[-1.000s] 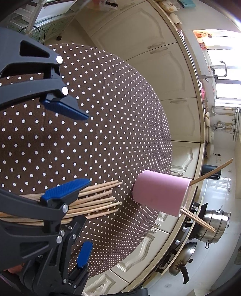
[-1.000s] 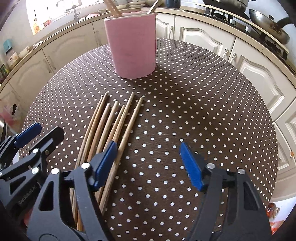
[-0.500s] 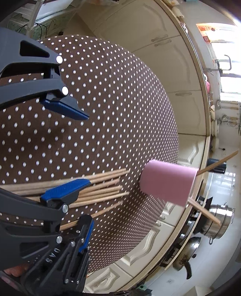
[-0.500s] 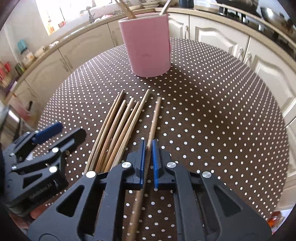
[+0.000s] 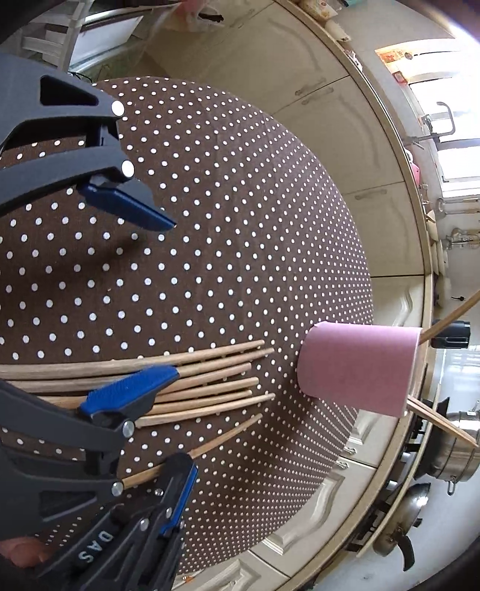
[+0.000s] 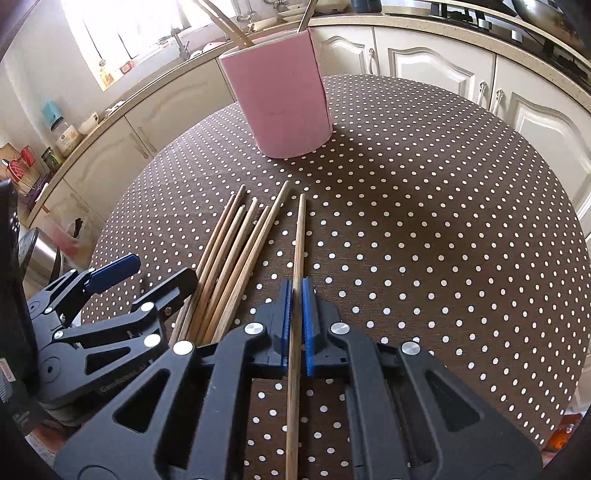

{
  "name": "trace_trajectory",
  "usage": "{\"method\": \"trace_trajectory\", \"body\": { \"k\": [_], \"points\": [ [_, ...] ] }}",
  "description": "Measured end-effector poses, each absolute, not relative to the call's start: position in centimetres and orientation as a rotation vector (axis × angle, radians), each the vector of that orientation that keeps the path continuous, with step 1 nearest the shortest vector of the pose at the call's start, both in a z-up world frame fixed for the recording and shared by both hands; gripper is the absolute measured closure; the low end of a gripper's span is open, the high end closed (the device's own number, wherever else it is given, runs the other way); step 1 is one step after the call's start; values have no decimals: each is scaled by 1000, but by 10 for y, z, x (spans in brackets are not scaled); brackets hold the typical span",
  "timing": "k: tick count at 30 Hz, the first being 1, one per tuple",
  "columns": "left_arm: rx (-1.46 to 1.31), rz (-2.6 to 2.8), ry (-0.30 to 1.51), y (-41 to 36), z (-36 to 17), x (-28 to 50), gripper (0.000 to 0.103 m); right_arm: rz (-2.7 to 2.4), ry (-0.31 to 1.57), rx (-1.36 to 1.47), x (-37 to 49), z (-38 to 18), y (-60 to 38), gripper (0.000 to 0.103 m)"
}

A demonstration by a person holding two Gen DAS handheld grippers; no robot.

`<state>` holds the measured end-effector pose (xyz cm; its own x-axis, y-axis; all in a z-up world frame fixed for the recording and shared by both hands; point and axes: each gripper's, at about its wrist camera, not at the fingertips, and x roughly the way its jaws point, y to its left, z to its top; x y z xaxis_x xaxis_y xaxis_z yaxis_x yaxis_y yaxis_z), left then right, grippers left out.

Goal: Organize utensils
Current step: 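Grasp a wooden chopstick with the right gripper while the left gripper grasps another, then lift both held chopsticks upright and carry them over the pink cup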

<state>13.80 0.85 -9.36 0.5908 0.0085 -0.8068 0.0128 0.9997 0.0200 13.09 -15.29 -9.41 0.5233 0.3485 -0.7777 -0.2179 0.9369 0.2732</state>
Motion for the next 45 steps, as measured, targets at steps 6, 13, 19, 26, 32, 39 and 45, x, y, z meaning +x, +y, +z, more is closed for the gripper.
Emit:
{"method": "trace_trajectory", "body": {
  "k": [6,13,19,26,32,39,45],
  "points": [
    [1,49,936,11,-96,145,42,350,961,169,130,-96,-155,97],
    [-91,21,911,32,-92,142,97,341,993,232,135,-95,-161,97],
    [-121,-17,879,35,-87,133,97,320,960,288,133,-86,-176,98],
    [-140,-77,786,29,-63,125,96,297,907,239,126,-70,-179,98],
    [-139,-75,789,30,-62,120,96,254,845,70,116,-61,-157,95],
    [-161,-70,819,40,-71,125,96,238,888,37,124,-73,-146,50],
    [-172,-71,829,47,-75,124,96,212,945,-12,132,-87,-132,73]
  ]
}}
